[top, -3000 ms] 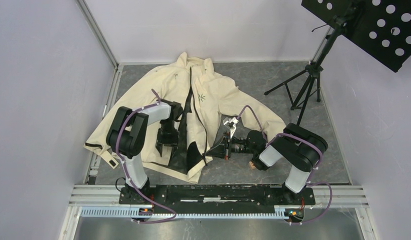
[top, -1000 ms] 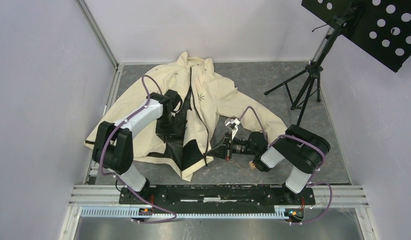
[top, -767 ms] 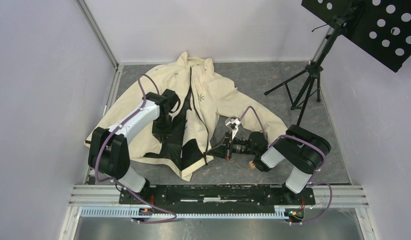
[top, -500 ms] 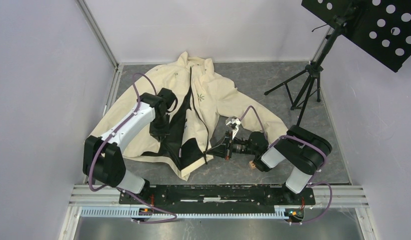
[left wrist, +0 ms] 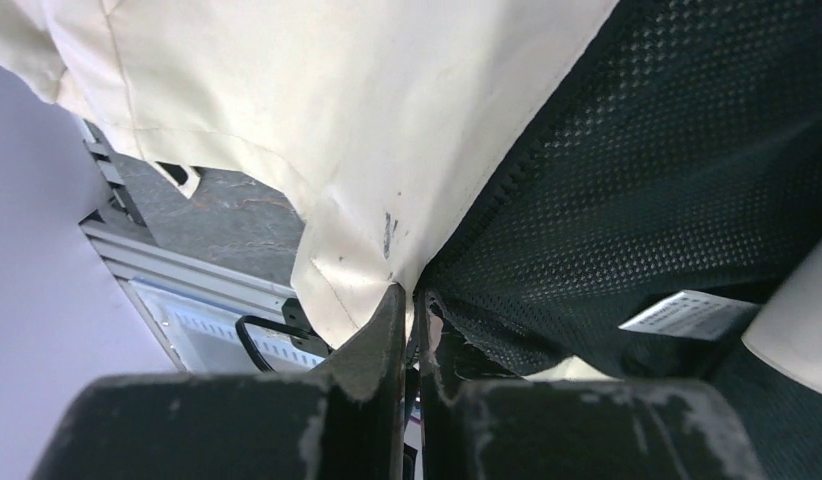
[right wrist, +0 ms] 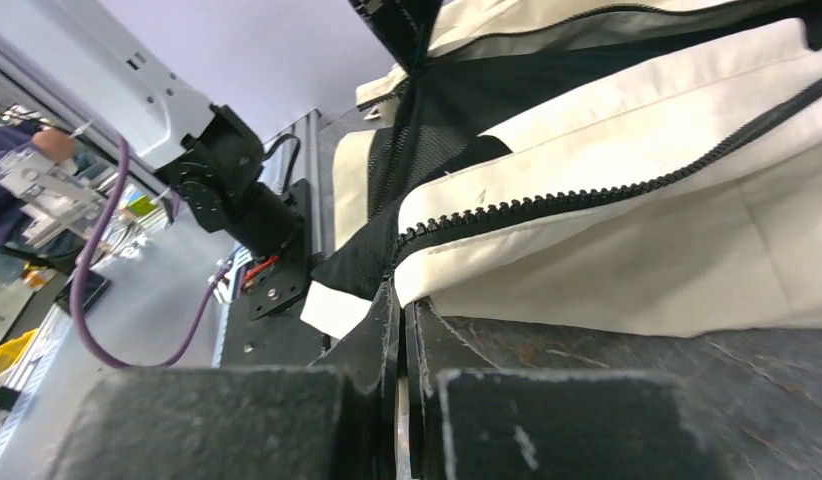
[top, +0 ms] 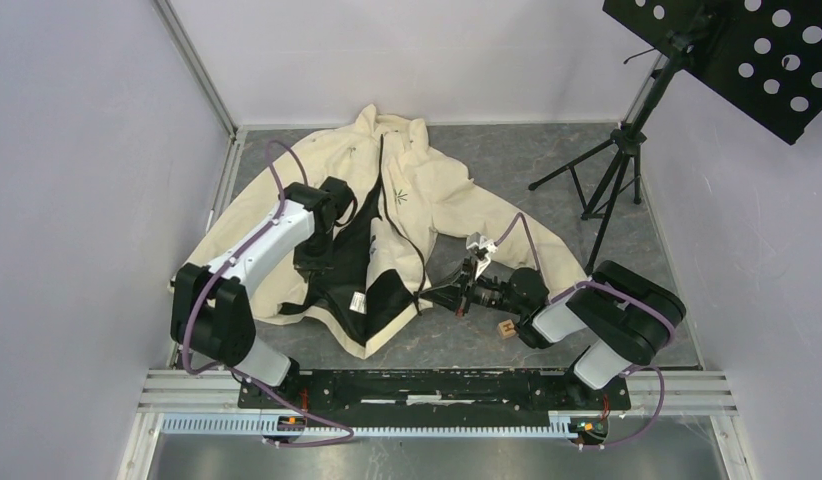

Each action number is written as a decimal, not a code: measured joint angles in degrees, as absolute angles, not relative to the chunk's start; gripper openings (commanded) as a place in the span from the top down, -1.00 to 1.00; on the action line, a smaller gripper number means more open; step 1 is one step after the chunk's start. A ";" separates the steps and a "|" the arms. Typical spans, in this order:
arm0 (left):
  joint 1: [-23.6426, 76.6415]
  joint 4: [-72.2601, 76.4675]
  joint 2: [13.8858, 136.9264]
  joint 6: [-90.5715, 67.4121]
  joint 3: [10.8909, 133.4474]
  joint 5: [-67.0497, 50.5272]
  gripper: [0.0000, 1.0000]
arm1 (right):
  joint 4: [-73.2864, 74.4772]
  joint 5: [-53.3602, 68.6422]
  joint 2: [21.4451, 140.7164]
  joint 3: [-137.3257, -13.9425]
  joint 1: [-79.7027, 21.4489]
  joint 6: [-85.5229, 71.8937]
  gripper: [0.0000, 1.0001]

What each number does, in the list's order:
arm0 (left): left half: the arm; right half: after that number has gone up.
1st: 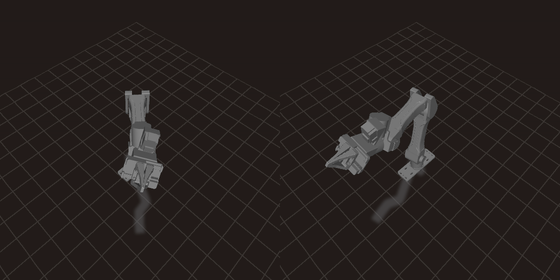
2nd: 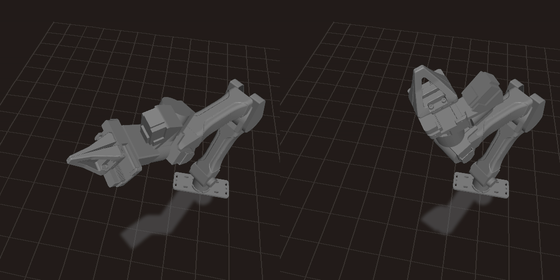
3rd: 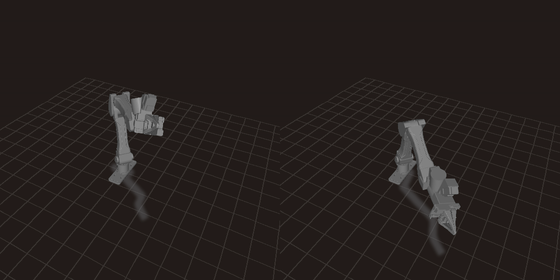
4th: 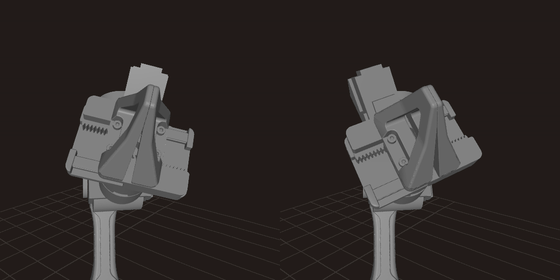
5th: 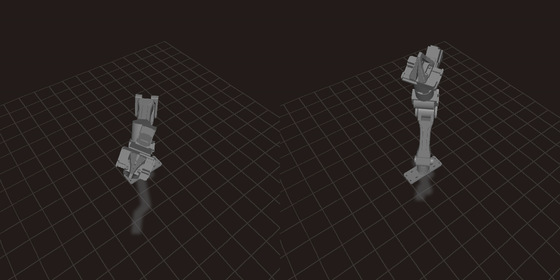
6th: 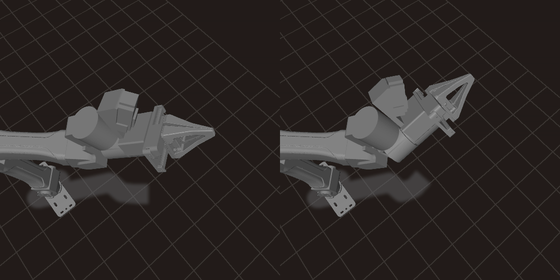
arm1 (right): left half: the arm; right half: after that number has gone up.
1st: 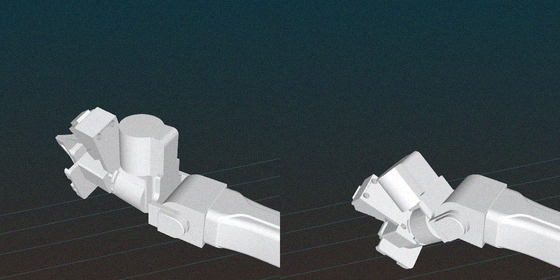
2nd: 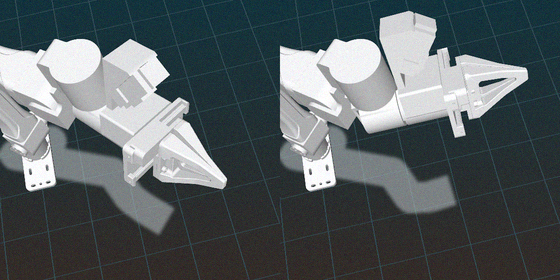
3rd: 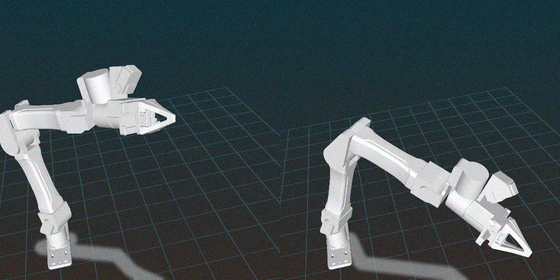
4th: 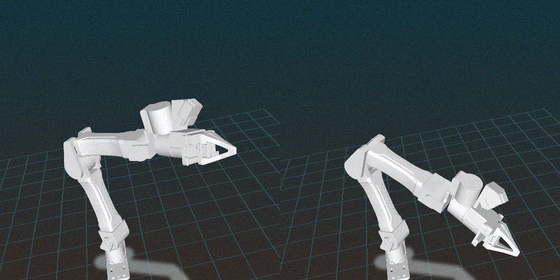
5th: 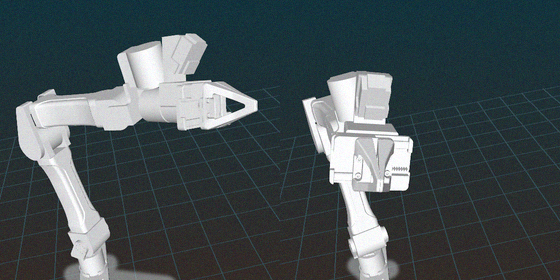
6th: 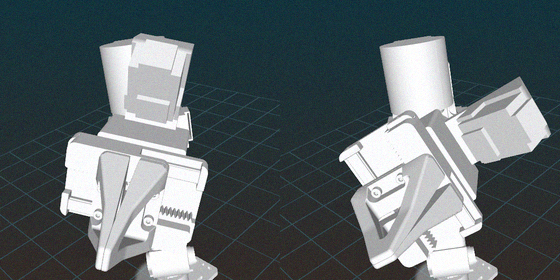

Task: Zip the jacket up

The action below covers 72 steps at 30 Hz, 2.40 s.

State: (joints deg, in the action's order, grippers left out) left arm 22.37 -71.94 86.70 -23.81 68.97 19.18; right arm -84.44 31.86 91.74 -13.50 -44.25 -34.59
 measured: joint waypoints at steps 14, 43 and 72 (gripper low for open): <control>22.37 -71.53 90.35 -25.12 68.95 23.11 0.58 | -71.31 24.38 90.37 -14.46 -42.96 -29.95 1.00; 22.37 -64.29 92.68 -24.29 63.61 11.66 -0.33 | -72.86 25.67 90.37 -14.76 -42.96 -29.74 1.00; 22.37 -59.79 98.80 -23.83 61.45 10.31 -0.40 | -76.27 26.94 90.48 -14.76 -42.94 -31.18 1.00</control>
